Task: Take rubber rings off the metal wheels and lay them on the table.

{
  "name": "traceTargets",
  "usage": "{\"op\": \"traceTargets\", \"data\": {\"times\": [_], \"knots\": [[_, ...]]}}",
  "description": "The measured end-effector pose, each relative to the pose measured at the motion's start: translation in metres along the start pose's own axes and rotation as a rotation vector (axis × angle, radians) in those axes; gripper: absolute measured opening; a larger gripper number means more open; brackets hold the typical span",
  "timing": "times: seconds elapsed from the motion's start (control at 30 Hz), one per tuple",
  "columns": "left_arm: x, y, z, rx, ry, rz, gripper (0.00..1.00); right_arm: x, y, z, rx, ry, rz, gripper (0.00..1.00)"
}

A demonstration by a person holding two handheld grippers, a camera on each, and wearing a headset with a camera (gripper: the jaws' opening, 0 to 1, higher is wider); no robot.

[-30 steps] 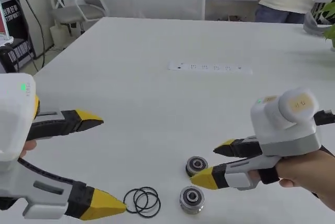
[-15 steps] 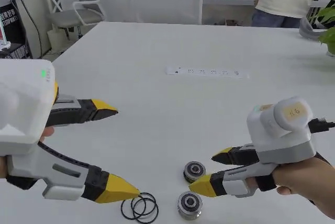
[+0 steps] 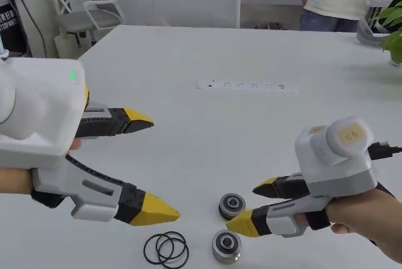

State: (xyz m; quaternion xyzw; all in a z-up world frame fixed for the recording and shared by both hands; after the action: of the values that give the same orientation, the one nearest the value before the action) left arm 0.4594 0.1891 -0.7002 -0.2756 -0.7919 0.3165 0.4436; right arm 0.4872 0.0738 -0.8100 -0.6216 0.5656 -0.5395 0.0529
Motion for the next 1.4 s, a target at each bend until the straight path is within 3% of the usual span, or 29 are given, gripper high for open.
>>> {"op": "traceTargets", "data": {"times": [0.63, 0.97, 1.13, 1.4], "knots": [[-0.032, 0.006, -0.007, 0.021, 0.039, 0.024, 0.73, -0.002, 0.002, 0.002, 0.002, -0.007, 0.003, 0.54], [-0.051, 0.008, -0.009, 0.043, 0.065, 0.038, 0.68, -0.004, -0.003, 0.001, 0.009, -0.025, 0.053, 0.52], [-0.059, 0.008, -0.01, 0.037, 0.079, 0.041, 0.66, -0.007, 0.0, 0.004, 0.016, -0.016, 0.043, 0.5], [-0.08, 0.025, -0.008, 0.063, 0.088, 0.022, 0.62, -0.011, 0.004, 0.007, 0.022, 0.0, 0.033, 0.46]]}}
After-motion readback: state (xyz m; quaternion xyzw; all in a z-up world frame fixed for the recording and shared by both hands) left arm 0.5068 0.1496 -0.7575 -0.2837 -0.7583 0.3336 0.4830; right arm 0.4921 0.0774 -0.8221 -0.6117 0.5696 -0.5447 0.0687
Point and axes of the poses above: the centre of the closed fingertips' face, and the gripper's own axes: x roughly backward along the fingers, z roughly to its right, y roughly out of its underside, the point moved 2 cm from there along x, roughly backward along the fingers, and after that the axes turned 15 degrees about -x, right-handed, at the moved point
